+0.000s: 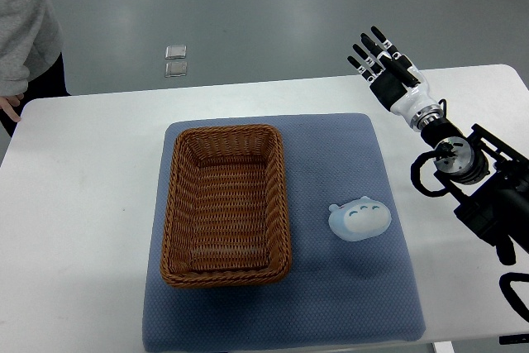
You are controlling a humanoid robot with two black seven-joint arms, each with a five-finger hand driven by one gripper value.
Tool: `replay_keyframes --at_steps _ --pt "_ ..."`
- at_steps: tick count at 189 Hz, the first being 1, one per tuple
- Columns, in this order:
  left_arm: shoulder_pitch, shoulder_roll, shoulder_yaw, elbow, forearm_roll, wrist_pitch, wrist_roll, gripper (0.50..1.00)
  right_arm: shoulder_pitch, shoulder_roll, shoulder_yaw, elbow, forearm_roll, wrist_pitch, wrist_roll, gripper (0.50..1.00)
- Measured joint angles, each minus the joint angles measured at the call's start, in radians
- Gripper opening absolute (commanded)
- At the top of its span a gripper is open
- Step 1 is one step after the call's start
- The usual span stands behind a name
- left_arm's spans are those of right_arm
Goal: Place blue toy in brown basket
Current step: 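Reach the right hand down toward the pale blue plush toy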
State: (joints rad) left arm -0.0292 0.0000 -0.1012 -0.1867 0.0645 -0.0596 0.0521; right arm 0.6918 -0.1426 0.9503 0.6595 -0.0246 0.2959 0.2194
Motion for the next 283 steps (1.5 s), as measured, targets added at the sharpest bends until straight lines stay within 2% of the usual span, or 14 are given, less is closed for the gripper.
replay_keyframes --at_steps 51,85,103,131,170,203,230,251,283 --pt "0.0 0.0 0.0 0.001 0.002 0.0 0.0 1.0 0.001 0.0 -0.012 0.003 -0.006 0.014 -0.002 0.913" --pt "-0.001 0.0 -0.004 0.003 0.0 0.0 0.0 1.0 0.003 -0.05 -0.053 0.059 -0.168 0.115 -0.004 0.913" --pt "-0.003 0.0 -0.005 0.003 0.0 0.0 0.0 1.0 0.005 -0.109 -0.081 0.133 -0.311 0.141 -0.013 0.913" --pt "-0.007 0.0 -0.006 0.0 0.003 0.0 0.0 1.0 0.039 -0.2 -0.112 0.255 -0.563 0.199 -0.082 0.913" --pt "-0.01 0.0 -0.006 -0.001 0.005 -0.002 0.0 1.0 0.201 -0.356 -0.322 0.409 -0.89 0.281 -0.174 0.913" --pt "-0.014 0.0 -0.005 0.001 0.003 -0.002 0.0 1.0 0.377 -0.525 -0.608 0.572 -0.938 0.312 -0.266 0.915" --pt "-0.02 0.0 -0.005 0.0 0.003 -0.002 0.0 1.0 0.438 -0.637 -0.708 0.725 -0.934 0.315 -0.312 0.926" --pt "-0.023 0.0 -0.006 0.0 0.003 -0.002 0.0 1.0 0.426 -0.674 -0.723 0.792 -0.921 0.315 -0.319 0.926" --pt "-0.024 0.0 -0.006 0.0 0.003 -0.002 0.0 1.0 0.368 -0.674 -0.724 0.811 -0.909 0.315 -0.319 0.926"
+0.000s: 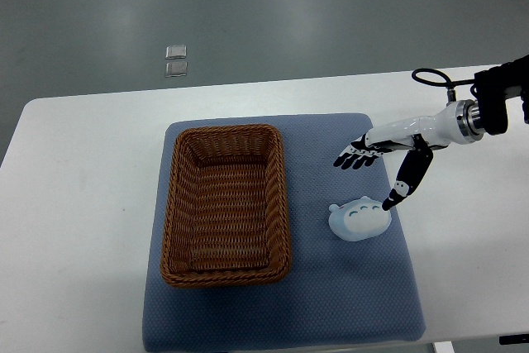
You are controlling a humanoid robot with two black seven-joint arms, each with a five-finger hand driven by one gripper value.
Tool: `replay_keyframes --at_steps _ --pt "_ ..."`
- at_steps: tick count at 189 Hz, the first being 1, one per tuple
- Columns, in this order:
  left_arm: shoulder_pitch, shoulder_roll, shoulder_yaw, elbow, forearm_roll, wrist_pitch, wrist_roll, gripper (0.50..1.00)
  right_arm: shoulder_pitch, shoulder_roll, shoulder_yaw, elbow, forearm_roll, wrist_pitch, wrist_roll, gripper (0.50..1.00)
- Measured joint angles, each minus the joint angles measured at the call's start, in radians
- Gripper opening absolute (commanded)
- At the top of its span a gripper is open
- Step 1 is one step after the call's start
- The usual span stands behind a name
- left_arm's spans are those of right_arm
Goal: Place blue toy in brown basket
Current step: 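Reach the right hand down toward the pale blue plush toy, then close the right hand fingers around the pale blue plush toy, then lift the toy with the right hand and carry it over the basket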
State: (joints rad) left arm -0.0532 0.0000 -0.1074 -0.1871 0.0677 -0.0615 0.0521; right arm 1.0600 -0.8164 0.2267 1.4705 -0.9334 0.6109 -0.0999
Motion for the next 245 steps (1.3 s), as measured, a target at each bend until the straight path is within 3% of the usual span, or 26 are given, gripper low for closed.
replay_keyframes --at_steps 173,196,217,245 --pt "0.001 0.0 0.004 0.0 -0.002 0.001 0.001 1.0 -0.194 0.071 0.0 -0.01 -0.126 -0.193 0.033 0.907" --pt "0.001 0.0 0.005 0.0 -0.002 0.001 0.001 1.0 -0.205 0.084 0.0 -0.014 -0.14 -0.221 0.039 0.811" --pt "0.001 0.0 0.005 0.0 -0.002 0.002 0.001 1.0 -0.22 0.095 0.0 -0.022 -0.169 -0.241 0.044 0.644" --pt "0.001 0.0 0.005 0.001 -0.002 0.002 0.001 1.0 -0.231 0.109 0.0 -0.031 -0.198 -0.263 0.054 0.59"
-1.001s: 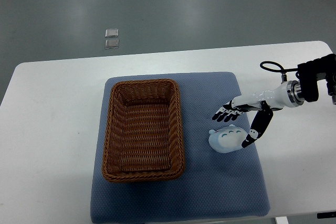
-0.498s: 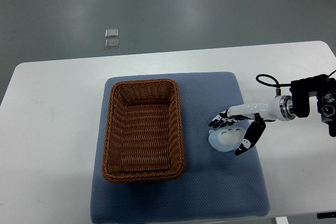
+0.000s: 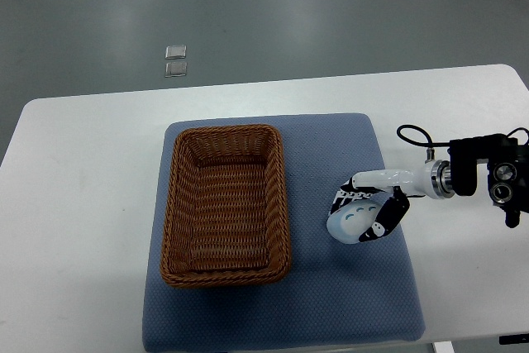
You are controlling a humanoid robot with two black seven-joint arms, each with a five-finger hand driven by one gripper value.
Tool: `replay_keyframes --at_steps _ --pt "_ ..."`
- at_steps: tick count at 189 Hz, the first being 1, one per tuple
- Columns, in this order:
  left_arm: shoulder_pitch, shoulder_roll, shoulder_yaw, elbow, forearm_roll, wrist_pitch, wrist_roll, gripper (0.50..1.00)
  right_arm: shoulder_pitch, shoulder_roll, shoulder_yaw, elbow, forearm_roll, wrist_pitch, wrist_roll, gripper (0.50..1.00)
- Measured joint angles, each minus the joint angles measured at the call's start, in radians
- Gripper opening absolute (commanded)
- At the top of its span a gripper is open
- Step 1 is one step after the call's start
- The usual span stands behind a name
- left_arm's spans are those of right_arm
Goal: Place blue toy in brown basket
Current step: 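Lift the toy with the right hand and carry it over the basket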
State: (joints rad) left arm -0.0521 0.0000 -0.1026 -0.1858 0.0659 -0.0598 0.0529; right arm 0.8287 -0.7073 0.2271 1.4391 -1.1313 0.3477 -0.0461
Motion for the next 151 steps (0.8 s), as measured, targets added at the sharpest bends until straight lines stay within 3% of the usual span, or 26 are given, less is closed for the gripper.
replay_keyframes --at_steps 21,34,101,132,151 --pt "0.0 0.0 0.0 0.0 0.0 0.0 0.0 1.0 -0.002 -0.001 0.003 -0.003 -0.005 -0.003 0.004 0.566" --pt "0.0 0.0 0.0 0.0 -0.001 0.0 0.0 1.0 0.002 -0.005 0.013 -0.003 0.0 -0.001 0.009 0.501" --pt "0.0 0.0 0.0 0.002 -0.002 0.0 0.0 1.0 0.156 -0.022 0.054 0.002 0.061 0.041 0.018 0.5" --pt "0.0 0.0 -0.001 0.002 -0.002 0.0 0.0 1.0 0.252 0.034 0.045 -0.008 0.138 0.039 0.019 0.5" --pt "0.0 0.0 -0.002 0.001 -0.002 0.0 0.0 1.0 0.287 0.096 0.039 -0.046 0.158 0.033 0.021 0.527"
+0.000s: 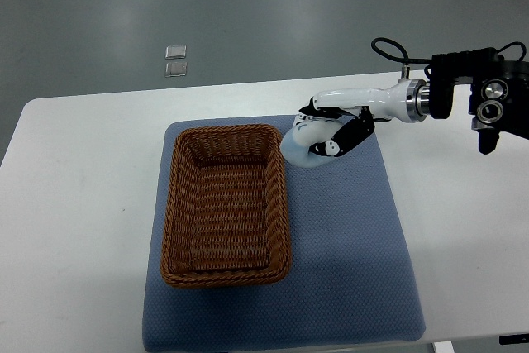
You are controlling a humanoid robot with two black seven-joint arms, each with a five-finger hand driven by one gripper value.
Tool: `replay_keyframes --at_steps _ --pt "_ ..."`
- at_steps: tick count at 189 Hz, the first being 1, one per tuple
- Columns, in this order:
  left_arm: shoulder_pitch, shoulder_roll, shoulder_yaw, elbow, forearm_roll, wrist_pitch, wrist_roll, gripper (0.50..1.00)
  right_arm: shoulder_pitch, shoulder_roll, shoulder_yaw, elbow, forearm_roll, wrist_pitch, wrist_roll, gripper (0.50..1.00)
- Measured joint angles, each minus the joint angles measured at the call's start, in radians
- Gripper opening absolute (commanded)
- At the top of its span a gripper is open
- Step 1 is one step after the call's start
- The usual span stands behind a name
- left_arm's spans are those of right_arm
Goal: Place blue toy in brown basket
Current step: 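Lift the toy with the right hand and carry it over the basket, then lower the toy into the basket and open the right hand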
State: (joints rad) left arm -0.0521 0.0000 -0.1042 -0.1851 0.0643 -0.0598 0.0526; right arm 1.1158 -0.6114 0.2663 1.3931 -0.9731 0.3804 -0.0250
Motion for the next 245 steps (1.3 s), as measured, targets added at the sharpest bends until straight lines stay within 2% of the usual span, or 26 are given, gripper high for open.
replay_keyframes --at_steps 41,102,119,192,211,234,245 --pt "0.0 0.0 -0.001 -0.001 0.0 0.0 0.0 1.0 0.027 0.175 -0.015 -0.093 0.005 -0.023 0.05 0.554" --pt "0.0 0.0 0.0 -0.001 0.001 0.0 0.0 1.0 0.048 0.395 -0.121 -0.247 -0.012 -0.109 0.054 0.605" --pt "0.0 0.0 0.0 -0.001 0.001 0.0 0.0 1.0 0.043 0.437 -0.142 -0.284 -0.017 -0.133 0.055 0.637" --pt "0.0 0.0 -0.002 0.006 0.0 0.0 0.0 1.0 -0.009 0.551 -0.183 -0.37 -0.043 -0.192 0.063 0.688" --pt "0.0 0.0 -0.002 0.006 0.0 0.0 0.0 1.0 -0.025 0.559 -0.194 -0.384 -0.048 -0.195 0.065 0.797" --pt "0.0 0.0 -0.002 0.006 0.0 0.0 0.0 1.0 -0.031 0.56 -0.196 -0.397 -0.05 -0.196 0.066 0.856" --pt "0.0 0.0 -0.002 0.005 0.0 0.0 0.0 1.0 -0.031 0.558 -0.196 -0.398 -0.05 -0.196 0.066 0.86"
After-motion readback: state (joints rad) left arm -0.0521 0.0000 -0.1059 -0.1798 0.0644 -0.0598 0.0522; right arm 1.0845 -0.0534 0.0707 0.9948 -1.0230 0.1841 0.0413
